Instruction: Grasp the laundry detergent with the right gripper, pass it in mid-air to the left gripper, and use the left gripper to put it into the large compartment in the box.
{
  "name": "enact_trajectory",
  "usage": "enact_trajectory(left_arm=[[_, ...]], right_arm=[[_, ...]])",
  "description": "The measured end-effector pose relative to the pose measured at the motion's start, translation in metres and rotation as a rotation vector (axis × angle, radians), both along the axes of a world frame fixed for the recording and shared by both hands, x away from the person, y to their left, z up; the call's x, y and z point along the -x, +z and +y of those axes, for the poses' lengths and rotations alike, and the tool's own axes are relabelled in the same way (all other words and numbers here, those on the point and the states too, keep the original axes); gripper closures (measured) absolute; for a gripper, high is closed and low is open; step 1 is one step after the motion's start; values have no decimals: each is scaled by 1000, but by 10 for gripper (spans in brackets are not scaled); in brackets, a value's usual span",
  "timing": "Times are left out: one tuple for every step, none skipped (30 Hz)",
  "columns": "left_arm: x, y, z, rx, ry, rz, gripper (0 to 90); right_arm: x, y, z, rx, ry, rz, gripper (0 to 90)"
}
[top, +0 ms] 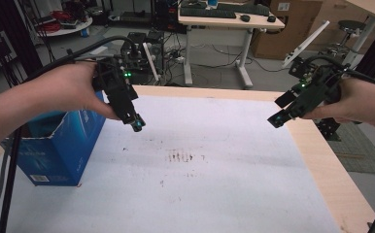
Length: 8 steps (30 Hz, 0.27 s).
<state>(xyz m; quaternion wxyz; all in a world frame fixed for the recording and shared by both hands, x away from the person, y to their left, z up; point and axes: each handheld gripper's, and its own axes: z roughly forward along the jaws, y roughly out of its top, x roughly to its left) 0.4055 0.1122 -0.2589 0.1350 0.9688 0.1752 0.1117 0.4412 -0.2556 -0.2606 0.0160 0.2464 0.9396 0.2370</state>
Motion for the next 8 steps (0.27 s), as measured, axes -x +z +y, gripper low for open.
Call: enact_trajectory(left_arm=[[0, 0, 0, -1, 0, 0, 198], [0, 0, 0, 1, 3, 2, 198], [0, 0, 0, -4, 1, 1, 198], [0, 0, 0, -9, -4, 1, 198], [0, -1, -1, -2, 0, 1, 198], [0, 0, 0, -8, -3, 1, 198], [1, 0, 0, -5, 0, -2, 198], [1, 0, 0, -3, 1, -3, 198]], right_arm=[[0, 0, 0, -1, 7, -1, 126], [0, 0, 1, 0, 6, 1, 126], [1, 0, 1, 3, 7, -1, 126], [1, 0, 1, 2, 8, 0, 126], [0, 0, 1, 3, 13, -3, 126], [1, 0, 1, 2, 11, -4, 126], [0, 0, 1, 2, 11, -6, 126], [1, 0, 1, 0, 9, -7, 126]])
